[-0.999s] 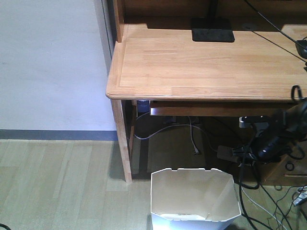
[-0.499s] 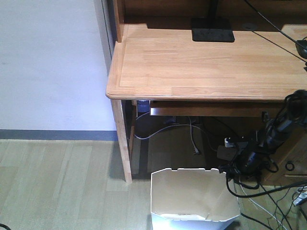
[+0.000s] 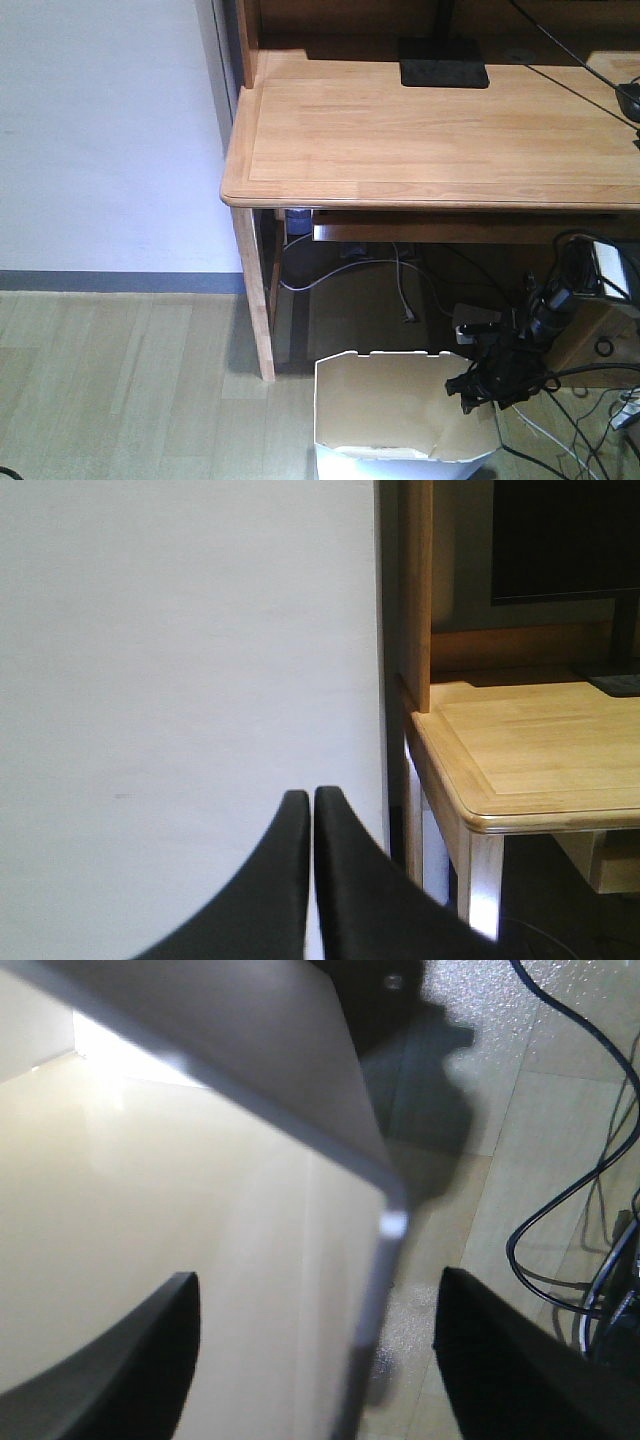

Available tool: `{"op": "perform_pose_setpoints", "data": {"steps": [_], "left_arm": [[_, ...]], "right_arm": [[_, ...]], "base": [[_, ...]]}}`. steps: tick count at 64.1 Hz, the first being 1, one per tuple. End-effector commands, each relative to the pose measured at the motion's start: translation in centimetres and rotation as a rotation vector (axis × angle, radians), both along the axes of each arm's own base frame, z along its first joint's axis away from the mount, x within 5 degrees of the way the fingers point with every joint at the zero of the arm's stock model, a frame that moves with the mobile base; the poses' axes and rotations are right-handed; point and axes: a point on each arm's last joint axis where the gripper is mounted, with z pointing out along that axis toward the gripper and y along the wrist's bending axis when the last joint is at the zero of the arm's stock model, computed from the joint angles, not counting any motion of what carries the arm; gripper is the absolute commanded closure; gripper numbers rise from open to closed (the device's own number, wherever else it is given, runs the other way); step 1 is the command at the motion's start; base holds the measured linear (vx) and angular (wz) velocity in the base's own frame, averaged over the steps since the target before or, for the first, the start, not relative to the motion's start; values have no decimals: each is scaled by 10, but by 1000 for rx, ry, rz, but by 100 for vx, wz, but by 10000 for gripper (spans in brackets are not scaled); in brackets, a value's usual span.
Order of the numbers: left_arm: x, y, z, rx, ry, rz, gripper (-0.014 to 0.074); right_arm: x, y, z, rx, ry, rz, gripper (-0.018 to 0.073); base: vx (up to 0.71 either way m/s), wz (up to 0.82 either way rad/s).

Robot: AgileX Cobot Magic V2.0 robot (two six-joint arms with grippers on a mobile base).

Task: Move trash bin to bedside with robot
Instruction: 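Lower the right gripper to the white trash bin's rim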

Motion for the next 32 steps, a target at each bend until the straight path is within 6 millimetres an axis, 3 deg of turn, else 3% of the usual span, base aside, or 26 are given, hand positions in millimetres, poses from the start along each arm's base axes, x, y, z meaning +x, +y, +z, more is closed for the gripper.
{"op": "perform_pose_setpoints", "data": {"steps": [1,8,19,32], "left_arm": [[-1,-1,4,-22,-79,-9,603],[-1,-1,4,-22,-79,-9,603],[-1,-1,4,-22,-79,-9,603],[-1,-1,4,-22,-79,-9,603]], "right_arm": [[20,-3,12,-1,-50,9,158],[21,-2,7,4,-41,2,284],[20,0,-2,29,12,-33,576],[27,4,4,86,-20,-10,565]], "base": [[0,0],[0,0],[0,0],[0,0]]}}
